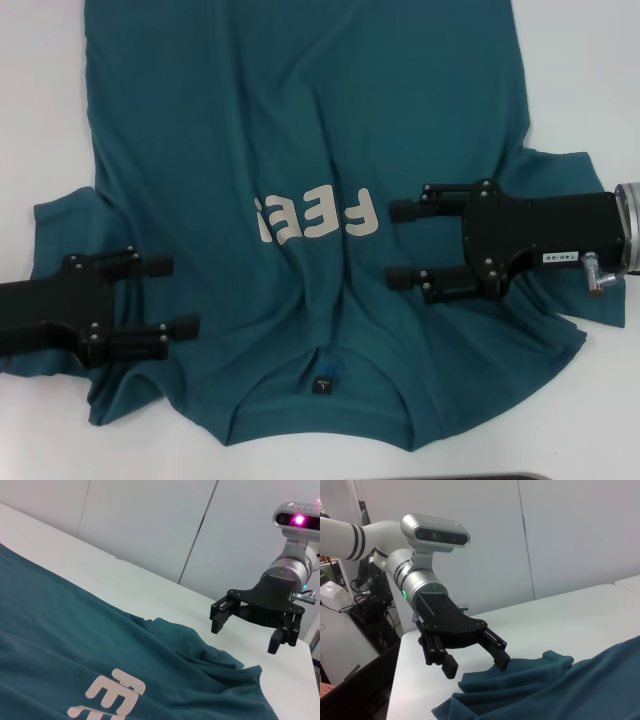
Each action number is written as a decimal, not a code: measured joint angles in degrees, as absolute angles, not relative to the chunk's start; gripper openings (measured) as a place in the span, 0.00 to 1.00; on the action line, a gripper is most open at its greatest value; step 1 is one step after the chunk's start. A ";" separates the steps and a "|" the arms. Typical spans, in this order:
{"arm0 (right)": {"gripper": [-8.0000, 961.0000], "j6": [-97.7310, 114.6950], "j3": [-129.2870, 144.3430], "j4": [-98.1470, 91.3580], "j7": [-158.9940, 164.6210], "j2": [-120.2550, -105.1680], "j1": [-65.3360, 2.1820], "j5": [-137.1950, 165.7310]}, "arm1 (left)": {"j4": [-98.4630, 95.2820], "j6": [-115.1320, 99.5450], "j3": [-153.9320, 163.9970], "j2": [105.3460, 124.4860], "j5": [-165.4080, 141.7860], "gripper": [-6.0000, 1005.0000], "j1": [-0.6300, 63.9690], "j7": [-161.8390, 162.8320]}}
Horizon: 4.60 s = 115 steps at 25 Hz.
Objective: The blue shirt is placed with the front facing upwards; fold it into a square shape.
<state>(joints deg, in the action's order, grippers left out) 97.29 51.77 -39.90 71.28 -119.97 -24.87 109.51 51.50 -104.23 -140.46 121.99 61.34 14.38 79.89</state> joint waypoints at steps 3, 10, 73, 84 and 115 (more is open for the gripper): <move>0.83 97.29 51.77 -39.90 71.27 -119.97 -24.87 109.51 | 51.50 -104.23 -140.49 121.99 61.35 0.87 14.49 79.89; 0.83 97.30 51.71 -39.90 71.27 -119.97 -24.87 109.51 | 51.50 -104.23 -140.54 121.99 61.35 0.87 14.76 79.89; 0.83 98.96 50.91 -39.57 82.73 -119.44 -25.64 106.17 | 36.11 -90.29 -154.04 110.43 49.44 0.87 19.85 143.25; 0.83 98.96 50.88 -39.55 82.82 -119.44 -25.57 106.08 | 35.85 -90.14 -152.53 111.20 49.35 0.87 20.89 143.27; 0.83 98.96 50.44 -39.55 82.73 -119.44 -25.49 105.81 | 43.95 -94.74 -151.26 112.69 42.46 0.24 22.43 147.94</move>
